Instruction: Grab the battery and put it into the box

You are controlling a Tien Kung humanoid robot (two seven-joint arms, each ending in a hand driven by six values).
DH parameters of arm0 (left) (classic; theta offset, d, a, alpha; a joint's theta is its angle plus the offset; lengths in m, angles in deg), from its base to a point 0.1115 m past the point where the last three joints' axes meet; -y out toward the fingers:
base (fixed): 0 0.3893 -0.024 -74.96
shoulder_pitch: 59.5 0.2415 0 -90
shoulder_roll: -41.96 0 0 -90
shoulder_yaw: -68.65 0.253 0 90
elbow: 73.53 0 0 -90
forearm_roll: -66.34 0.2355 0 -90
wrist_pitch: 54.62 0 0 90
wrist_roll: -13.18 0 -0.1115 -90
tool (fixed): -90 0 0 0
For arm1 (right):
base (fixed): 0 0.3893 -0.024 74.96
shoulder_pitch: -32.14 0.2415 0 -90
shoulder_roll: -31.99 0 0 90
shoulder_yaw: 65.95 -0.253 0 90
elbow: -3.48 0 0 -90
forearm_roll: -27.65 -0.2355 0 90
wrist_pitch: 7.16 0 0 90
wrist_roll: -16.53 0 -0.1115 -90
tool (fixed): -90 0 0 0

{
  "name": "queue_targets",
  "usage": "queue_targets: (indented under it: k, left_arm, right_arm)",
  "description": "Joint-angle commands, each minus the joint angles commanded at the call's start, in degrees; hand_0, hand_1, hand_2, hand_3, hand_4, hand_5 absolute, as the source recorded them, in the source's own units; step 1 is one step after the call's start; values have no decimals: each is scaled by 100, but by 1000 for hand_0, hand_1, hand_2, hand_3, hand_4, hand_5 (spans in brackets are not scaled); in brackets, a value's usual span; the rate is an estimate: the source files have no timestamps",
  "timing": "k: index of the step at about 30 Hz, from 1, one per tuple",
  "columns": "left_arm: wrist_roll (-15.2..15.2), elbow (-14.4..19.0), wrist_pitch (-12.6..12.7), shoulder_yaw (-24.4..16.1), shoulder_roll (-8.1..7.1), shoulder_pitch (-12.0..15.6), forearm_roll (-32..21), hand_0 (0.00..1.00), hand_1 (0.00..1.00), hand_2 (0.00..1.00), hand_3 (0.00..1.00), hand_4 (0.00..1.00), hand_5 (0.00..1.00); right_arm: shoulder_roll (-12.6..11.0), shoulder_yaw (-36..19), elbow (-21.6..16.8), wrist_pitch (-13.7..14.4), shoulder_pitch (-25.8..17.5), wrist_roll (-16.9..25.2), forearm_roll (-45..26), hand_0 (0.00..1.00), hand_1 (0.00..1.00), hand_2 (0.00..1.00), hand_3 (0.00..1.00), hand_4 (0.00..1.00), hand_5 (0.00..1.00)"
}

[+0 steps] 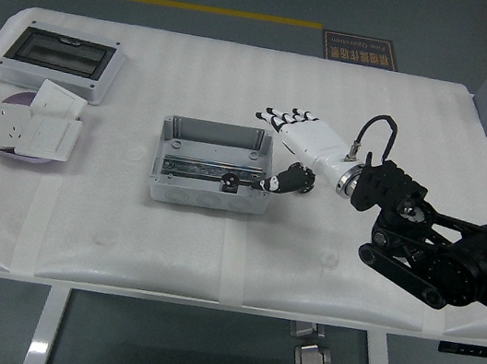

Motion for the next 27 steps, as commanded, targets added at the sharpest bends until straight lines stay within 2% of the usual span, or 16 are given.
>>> queue_targets:
  k: [5,6,7,9,16,18,19,24,25,27]
  left_arm:
    - [-12,0,9,15,-7,-1,-19,610,648,439,496,435,483]
    - [-12,0,9,15,-9,0,-16,610,648,439,496,435,483]
    - [-13,0,9,15,-10,0,-15,610,648,439,495,435,481]
    - [-19,0,10,28,-16,-5,-22,610,648,439,495,435,481]
    - [-41,0,13,71,-20,-28,-51,610,648,438,495,435,480]
    - [-42,0,12,78,-18,-27,-52,610,648,438,495,435,480]
    - [-44,0,11,90,-19,-26,-60,610,648,437,496,435,479]
    - [-49,0,2,134,-25,-37,-79,610,648,437,496,435,479]
    - [-51,0,1,144,-28,-43,-84,610,648,437,496,435,480]
    - [-58,0,-1,165,-34,-55,-96,610,648,437,496,435,480]
  right_arm:
    - [-318,476,183,8,207,70,-7,998,910,992,998,998,517]
    - [-360,589,220,4,253,85,-6,998,910,992,998,998,517]
    - [-387,687,250,-1,290,95,-4,998,868,933,998,995,510]
    - [-409,859,336,-79,369,135,38,998,868,933,998,995,510]
    - [-260,695,597,-620,504,329,430,998,830,897,998,969,487]
    - [-209,642,651,-696,523,371,500,998,830,897,998,969,487]
    - [-186,617,680,-727,531,390,524,973,791,853,942,931,457]
    - [-68,477,884,-907,544,474,654,973,791,853,942,931,457]
    - [-43,444,933,-949,540,495,691,940,753,828,891,813,361]
    - [4,383,1016,-1027,529,533,759,940,753,828,891,813,361]
